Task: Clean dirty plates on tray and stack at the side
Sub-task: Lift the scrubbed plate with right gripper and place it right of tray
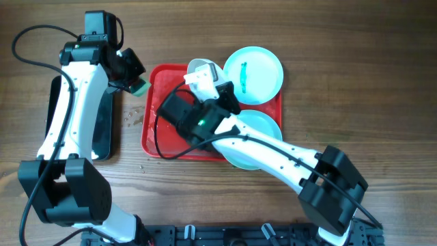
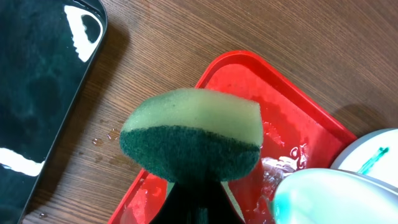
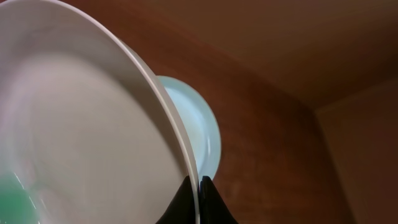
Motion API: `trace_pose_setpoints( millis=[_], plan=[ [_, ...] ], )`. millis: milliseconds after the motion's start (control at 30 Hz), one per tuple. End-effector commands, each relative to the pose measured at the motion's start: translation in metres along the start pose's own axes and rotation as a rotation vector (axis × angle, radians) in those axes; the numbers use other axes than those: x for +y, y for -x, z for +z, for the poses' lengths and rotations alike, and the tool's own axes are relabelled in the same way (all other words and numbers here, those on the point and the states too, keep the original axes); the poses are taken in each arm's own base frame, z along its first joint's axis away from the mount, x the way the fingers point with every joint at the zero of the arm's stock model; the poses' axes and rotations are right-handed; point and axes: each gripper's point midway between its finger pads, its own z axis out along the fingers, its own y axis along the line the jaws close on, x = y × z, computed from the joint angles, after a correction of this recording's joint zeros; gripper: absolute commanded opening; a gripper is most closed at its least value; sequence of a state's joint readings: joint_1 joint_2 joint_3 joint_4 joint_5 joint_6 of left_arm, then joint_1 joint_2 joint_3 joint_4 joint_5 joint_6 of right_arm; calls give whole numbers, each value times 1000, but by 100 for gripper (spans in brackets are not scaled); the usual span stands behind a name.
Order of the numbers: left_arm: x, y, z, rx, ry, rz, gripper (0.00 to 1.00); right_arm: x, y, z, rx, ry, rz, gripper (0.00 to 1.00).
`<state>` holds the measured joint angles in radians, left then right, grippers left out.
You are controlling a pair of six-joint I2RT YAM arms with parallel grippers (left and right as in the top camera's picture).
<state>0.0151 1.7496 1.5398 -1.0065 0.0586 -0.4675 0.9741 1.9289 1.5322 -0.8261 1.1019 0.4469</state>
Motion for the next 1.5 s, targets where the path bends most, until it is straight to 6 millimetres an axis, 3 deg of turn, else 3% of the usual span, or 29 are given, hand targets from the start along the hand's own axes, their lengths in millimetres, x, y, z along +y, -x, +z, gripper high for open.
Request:
trace_pose_setpoints(
  millis=[0,200,300,367,500,600,700,800,867,1000,1067,1100,1167,1233,1300,1467],
  plan=[
    [-1,-1,3,14,-13,10,4,-38,28,-26,-150,-197,24,4],
    [-1,-1,3,15,-13,6,4,-47,39,-49,-243,-296,23,4],
    [-1,-1,3,15,-13,6,4,-46,39,-50,-245,-287,24,4],
    [-2,-2,3,16,-17,5,4,-36,35,-47,-215,-226,16,4],
    [-2,-3,3,18,-16,6,4,10,10,-39,-76,44,-19,4],
    [-4,-4,3,22,-22,8,4,25,-3,-43,31,238,6,4],
    [-13,-9,4,34,-41,26,4,7,0,-41,185,503,168,4],
    [-25,-16,4,38,-52,61,4,-40,0,-19,287,588,324,4],
    [-33,-19,4,33,-63,82,4,-82,-9,7,368,575,462,4],
    [-40,-20,4,25,-75,97,4,-164,-57,69,557,477,712,4],
    [-40,-20,4,25,-75,97,4,-200,-95,97,636,395,824,4],
    [-39,-21,4,31,-71,97,4,-221,-126,114,682,323,880,4],
    [-39,-21,4,31,-70,97,4,-231,-152,124,719,272,917,4],
    [-39,-21,4,29,-72,97,4,-235,-190,136,771,219,964,4],
    [-40,-21,4,28,-73,97,4,-230,-220,148,786,183,991,4],
    [-40,-21,4,28,-73,97,4,-202,-265,156,806,153,981,4]
  ],
)
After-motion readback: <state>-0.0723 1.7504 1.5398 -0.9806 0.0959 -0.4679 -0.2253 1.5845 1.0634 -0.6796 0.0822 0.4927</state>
